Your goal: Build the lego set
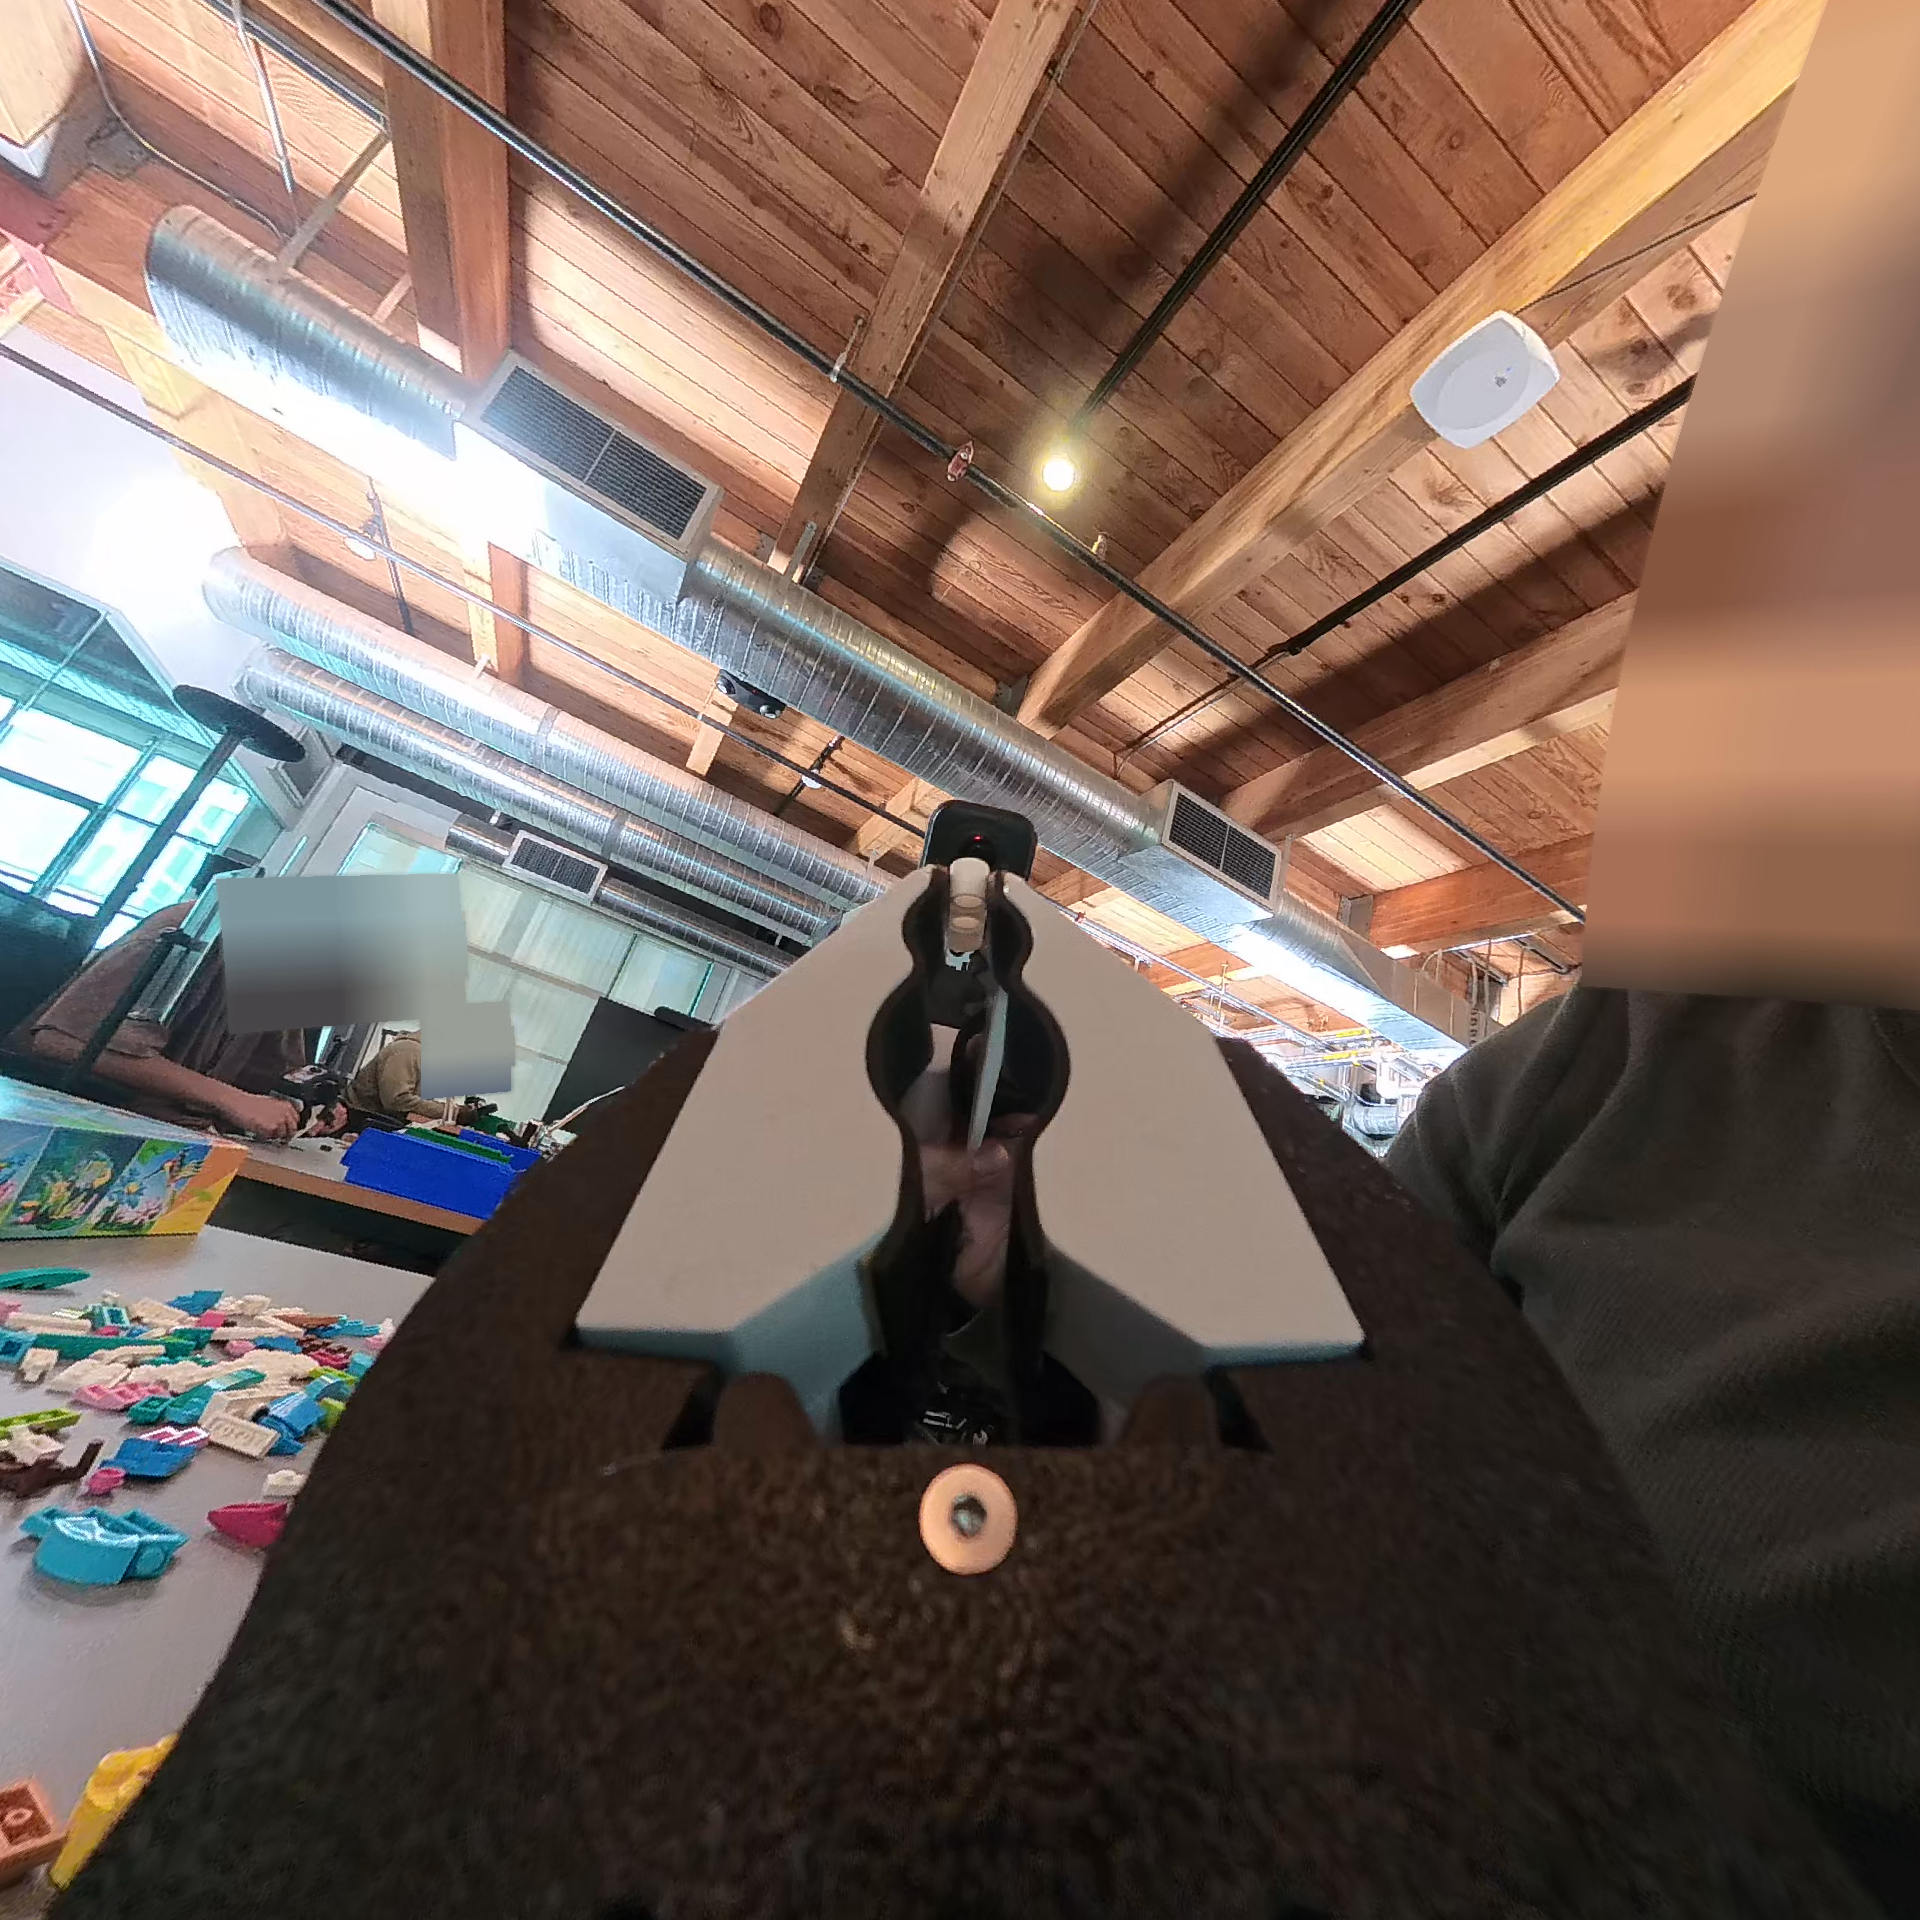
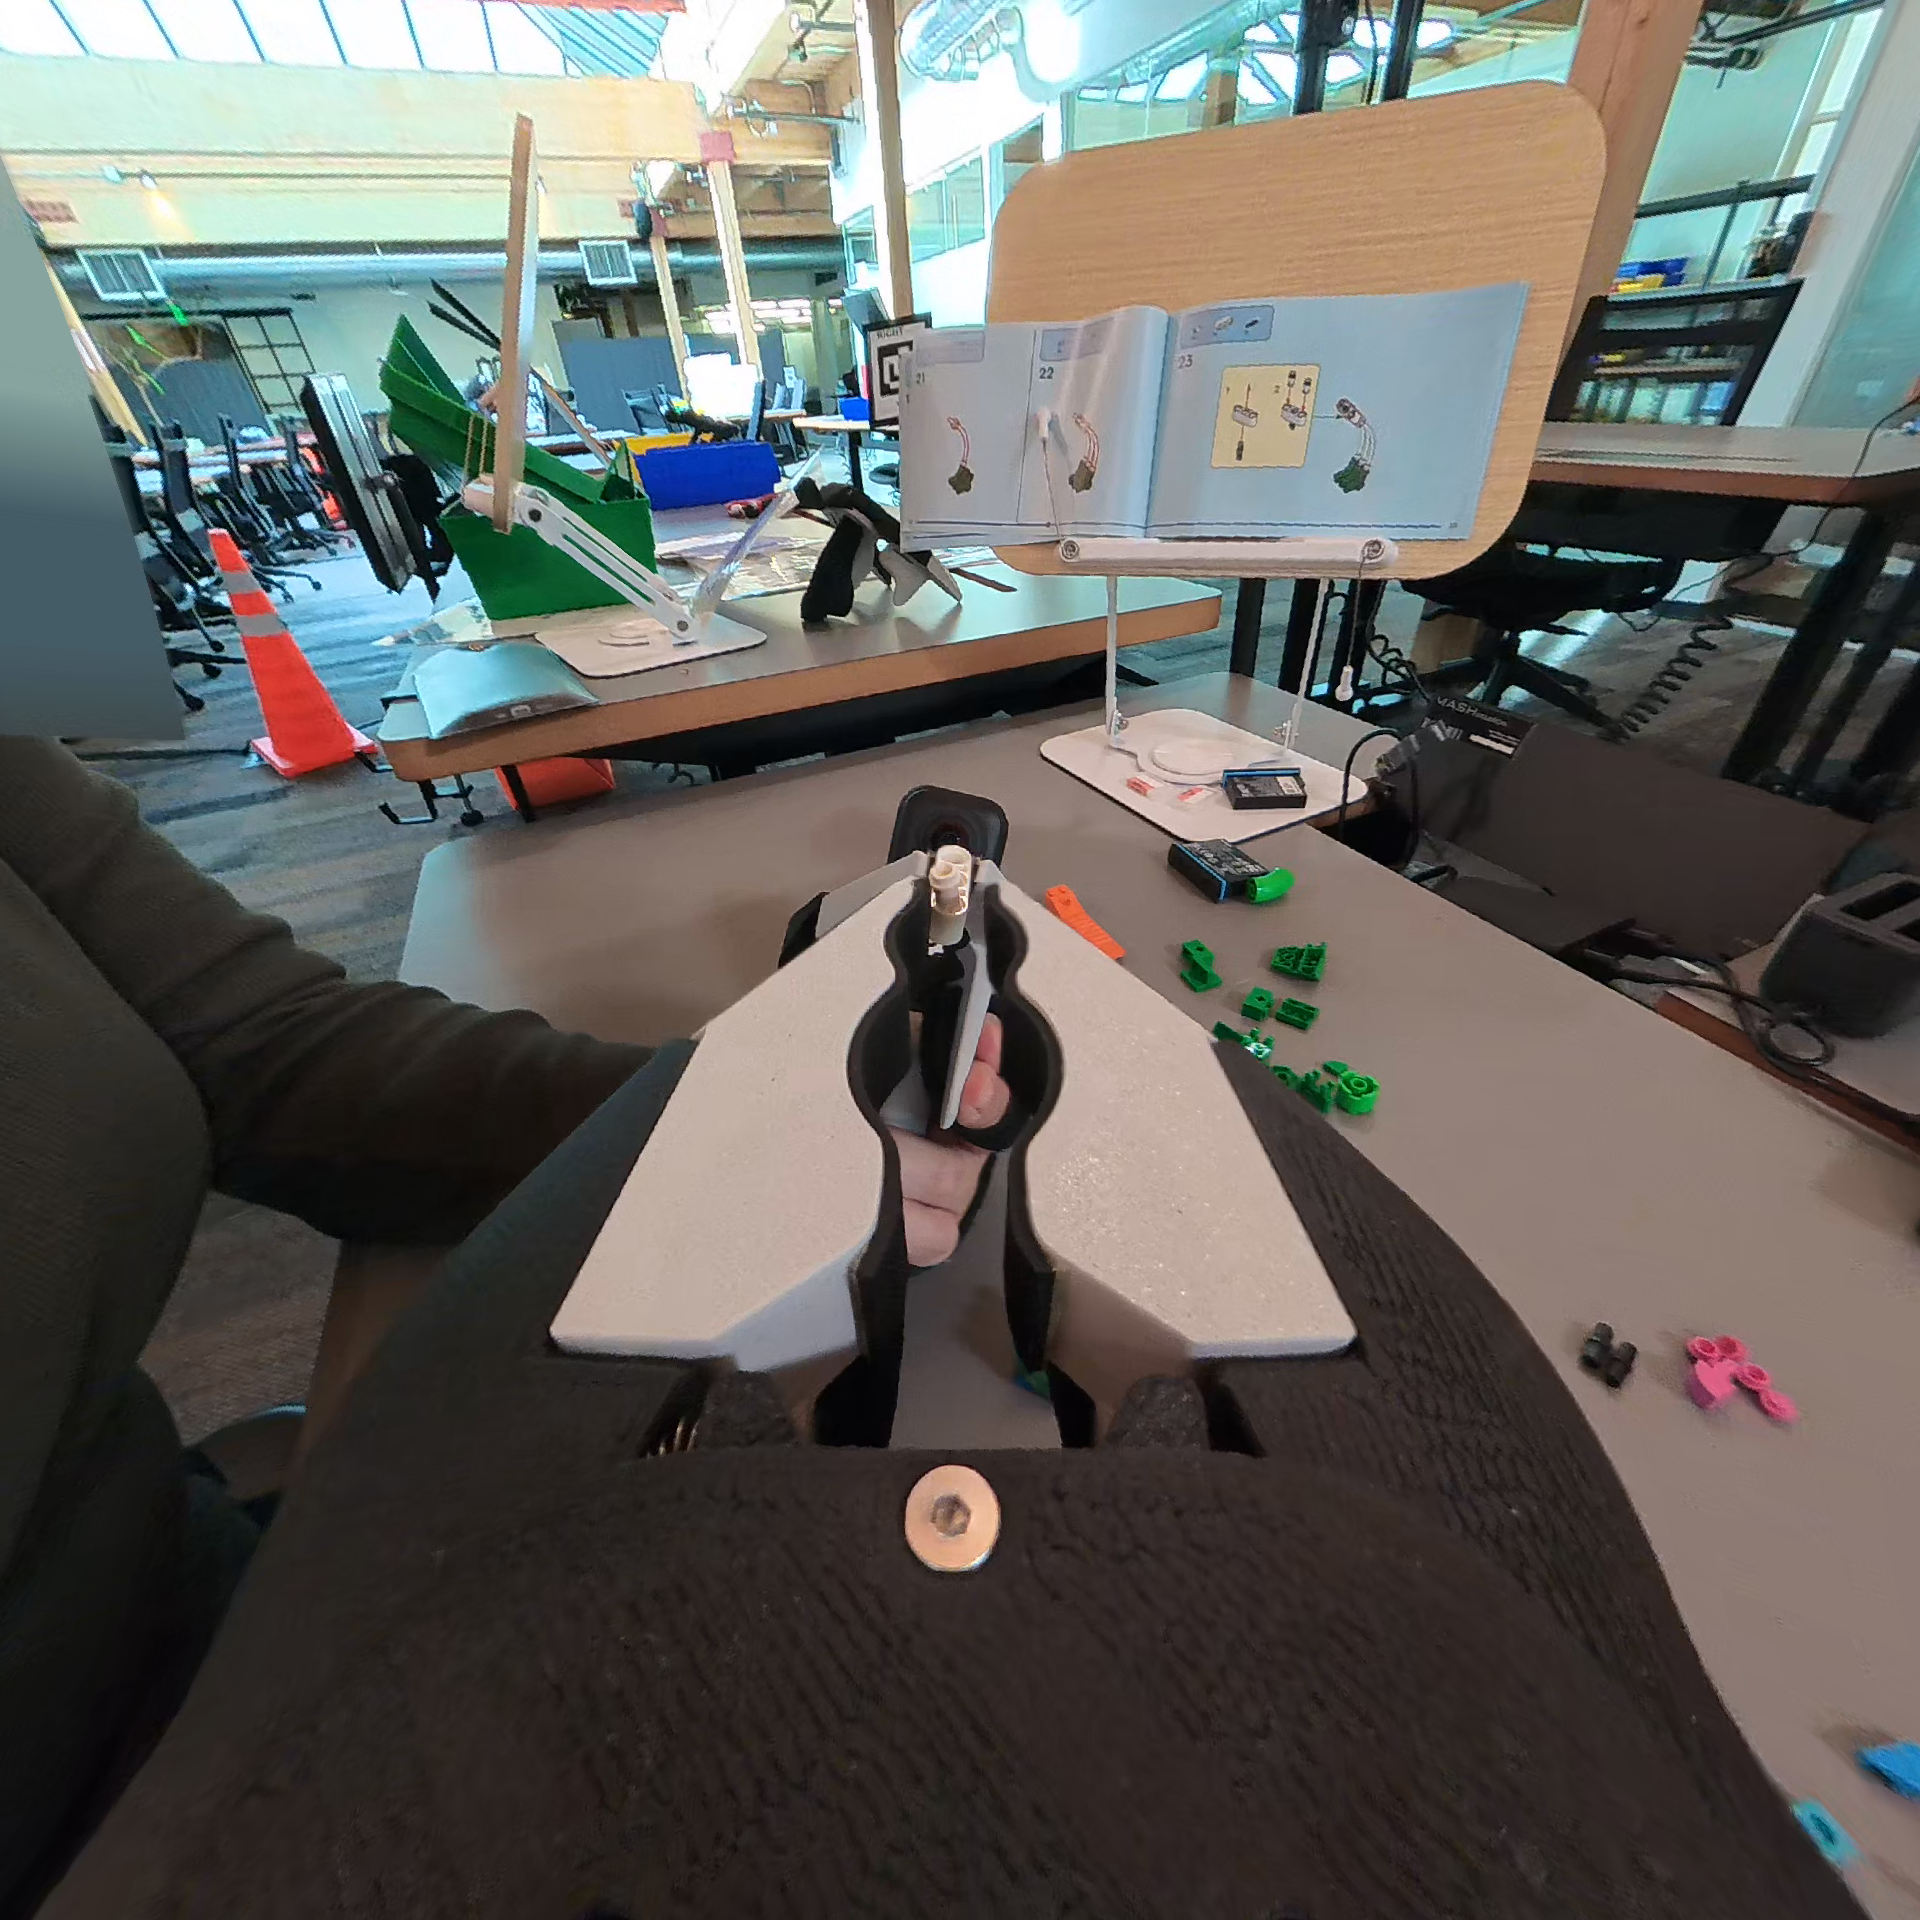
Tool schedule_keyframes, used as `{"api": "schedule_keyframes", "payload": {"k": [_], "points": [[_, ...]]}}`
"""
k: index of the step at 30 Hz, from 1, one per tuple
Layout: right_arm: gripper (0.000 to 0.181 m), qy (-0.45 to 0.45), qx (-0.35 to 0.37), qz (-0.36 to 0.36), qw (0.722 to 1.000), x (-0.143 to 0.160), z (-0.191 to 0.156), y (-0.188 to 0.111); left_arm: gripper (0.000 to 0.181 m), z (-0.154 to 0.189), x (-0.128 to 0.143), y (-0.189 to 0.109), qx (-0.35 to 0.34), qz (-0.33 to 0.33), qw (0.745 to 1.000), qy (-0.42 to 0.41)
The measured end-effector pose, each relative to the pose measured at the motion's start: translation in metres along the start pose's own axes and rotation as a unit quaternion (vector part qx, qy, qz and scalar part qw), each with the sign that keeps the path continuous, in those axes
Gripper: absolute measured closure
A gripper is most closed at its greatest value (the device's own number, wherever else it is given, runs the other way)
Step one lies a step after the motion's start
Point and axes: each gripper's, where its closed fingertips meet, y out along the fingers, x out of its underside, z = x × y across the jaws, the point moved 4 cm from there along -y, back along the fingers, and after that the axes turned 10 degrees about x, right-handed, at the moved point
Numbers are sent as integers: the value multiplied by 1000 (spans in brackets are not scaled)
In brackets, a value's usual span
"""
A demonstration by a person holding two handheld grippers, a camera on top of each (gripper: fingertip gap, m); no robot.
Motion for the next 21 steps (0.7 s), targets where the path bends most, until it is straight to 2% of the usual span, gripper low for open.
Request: {"api": "schedule_keyframes", "payload": {"k": [4,7,9,12,14,15,17,21], "points": [[157,-53,8,0,999,2,-3,-2,177,-1,-2,-1,-2,11,1000,-4],[145,-185,72,-18,980,9,-1,-1,178,-2,-4,-2,-5,16,1000,-8],[134,-321,143,-6,936,7,0,0,177,-3,-3,-2,-8,15,1000,-11],[133,-538,194,-2,820,7,-13,2,176,-5,-2,-3,-10,17,1000,-20],[134,-635,208,-9,744,11,-20,5,177,-5,-2,-3,-9,21,999,-24],[135,-666,216,-7,714,12,-22,6,177,-5,-2,-3,-9,20,999,-24],[135,-700,232,-3,675,13,-24,8,177,-5,-2,-3,-9,19,999,-25],[140,-732,255,10,631,12,-23,9,177,-5,-1,-3,-7,18,999,-28]]}}
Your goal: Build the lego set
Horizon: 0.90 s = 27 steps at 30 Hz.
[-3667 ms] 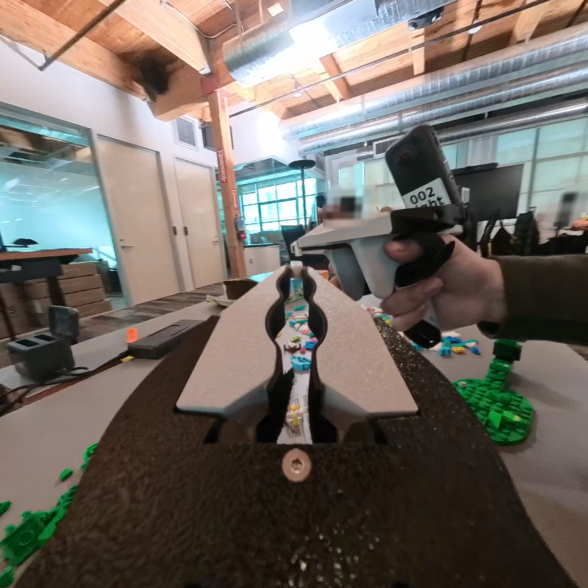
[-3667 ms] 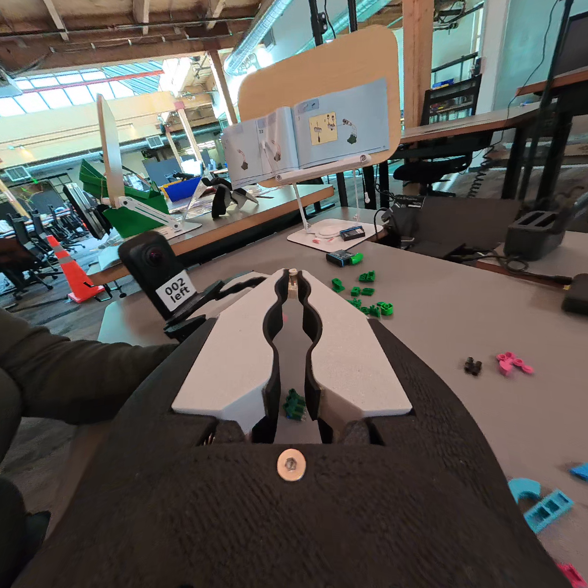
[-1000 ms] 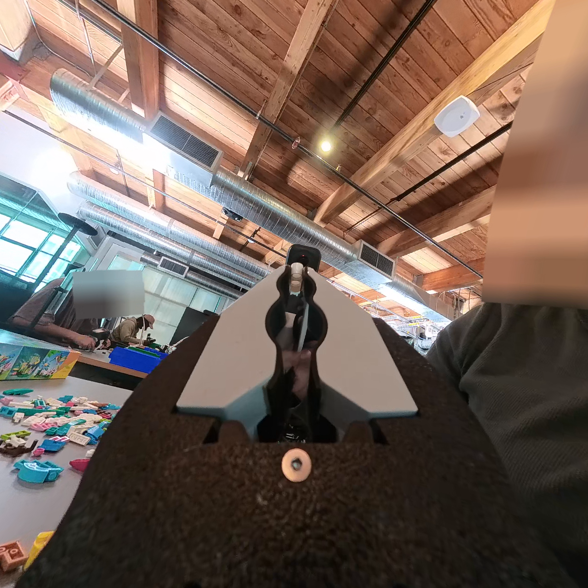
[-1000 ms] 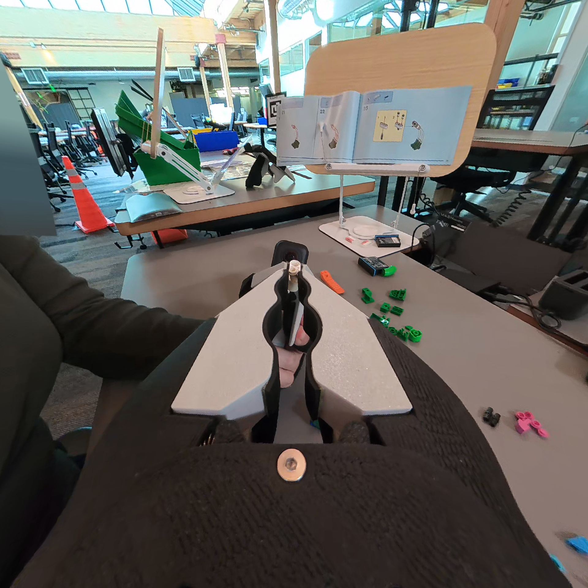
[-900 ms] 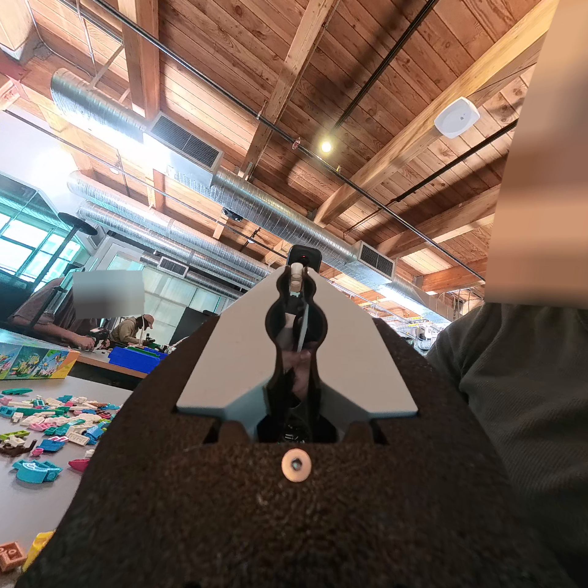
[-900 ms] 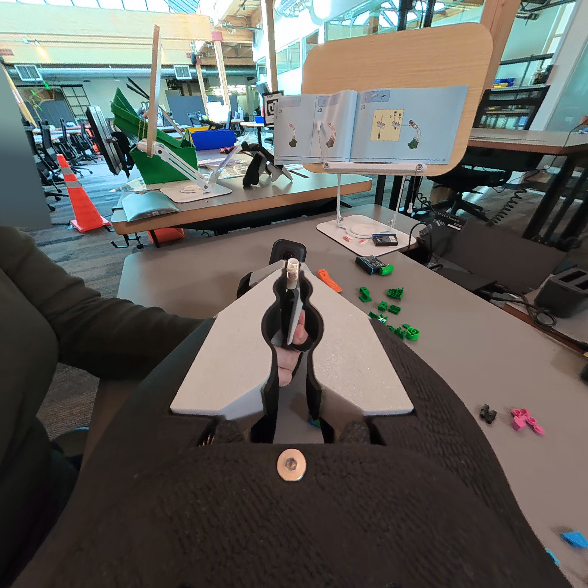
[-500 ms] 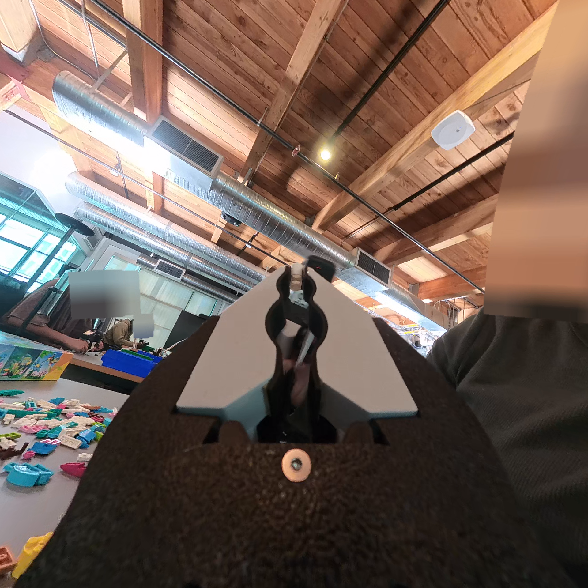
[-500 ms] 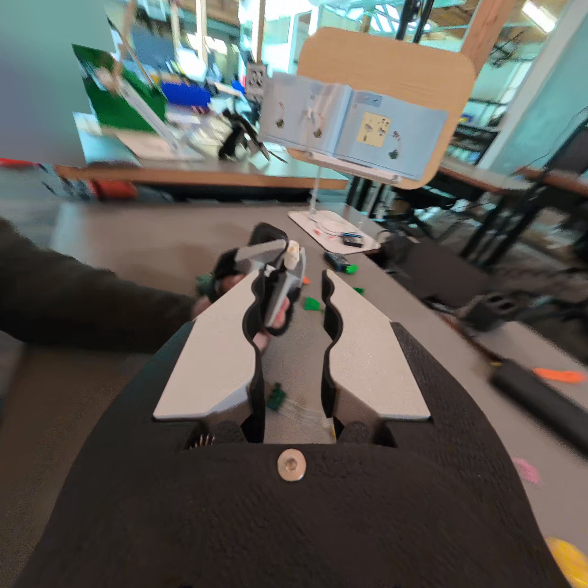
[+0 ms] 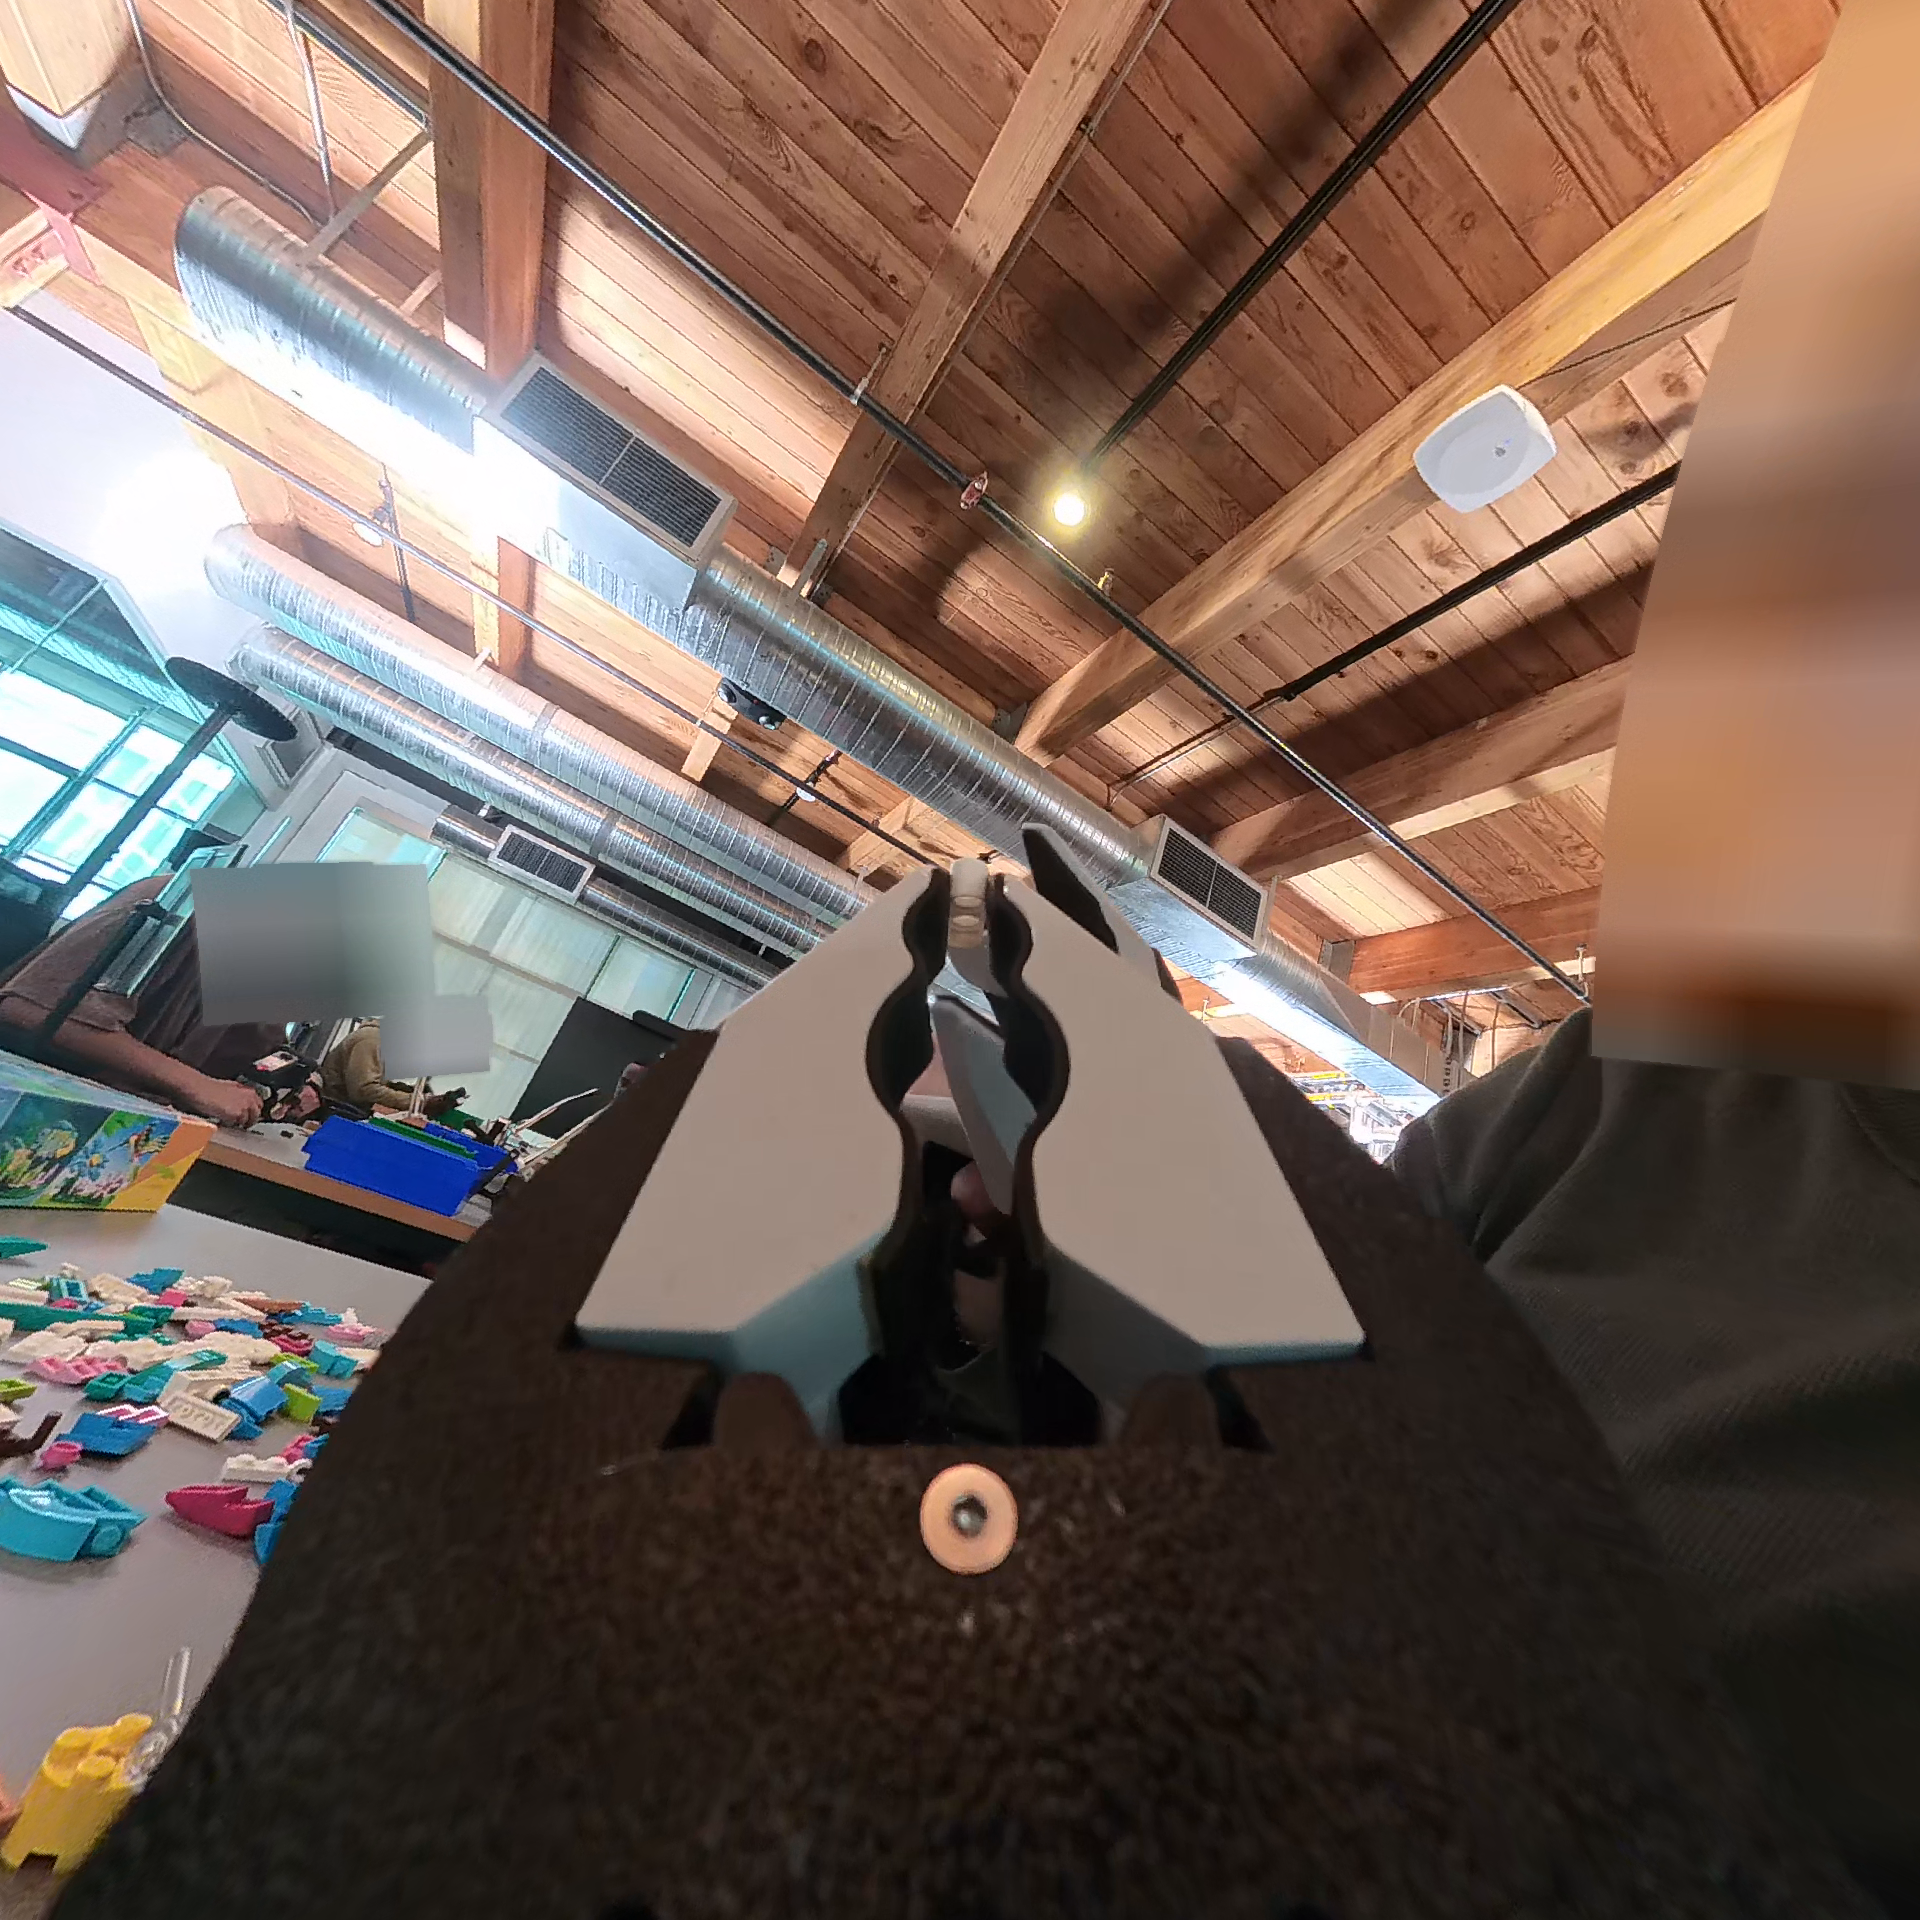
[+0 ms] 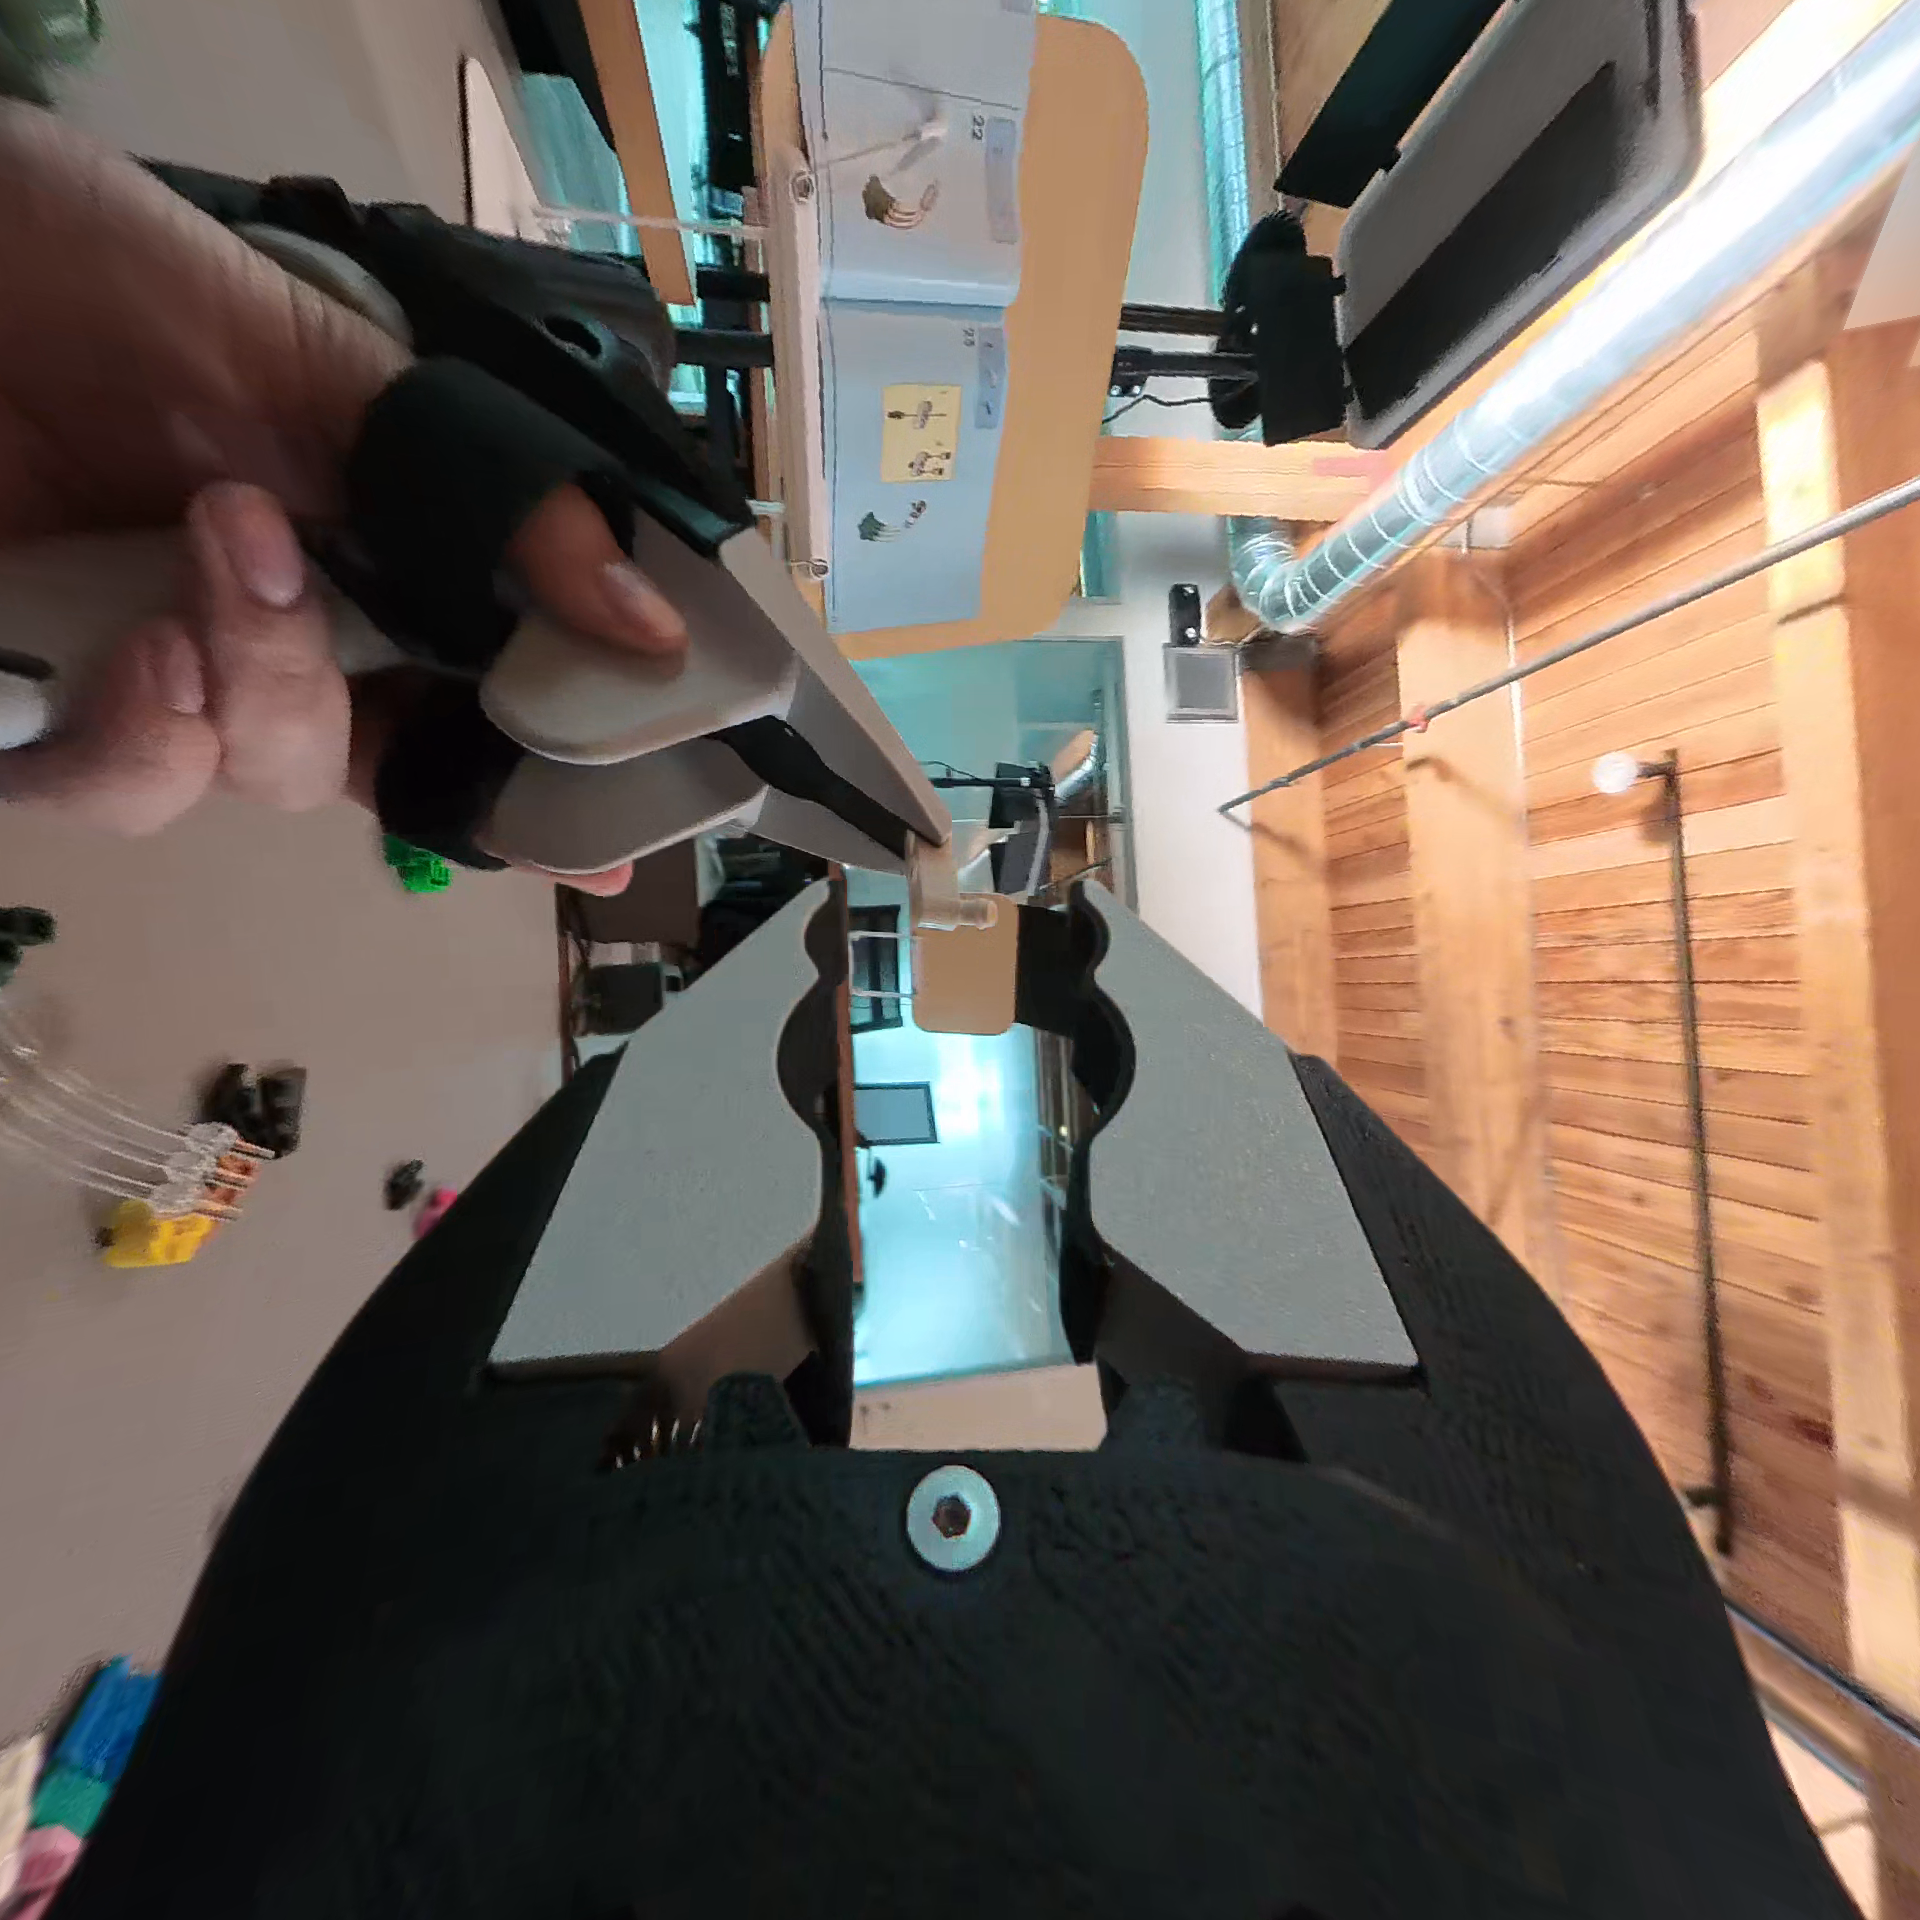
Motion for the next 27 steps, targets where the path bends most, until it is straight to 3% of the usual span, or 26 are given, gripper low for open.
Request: {"api": "schedule_keyframes", "payload": {"k": [5,18,27], "points": [[142,-22,-13,-6,1000,3,-10,2,177,0,0,1,4,-1,1000,-4],[149,49,-38,-8,998,5,-7,5,176,1,3,2,5,-17,1000,-2],[166,59,-23,-9,998,8,-3,4,176,1,7,4,11,-21,1000,-11]]}}
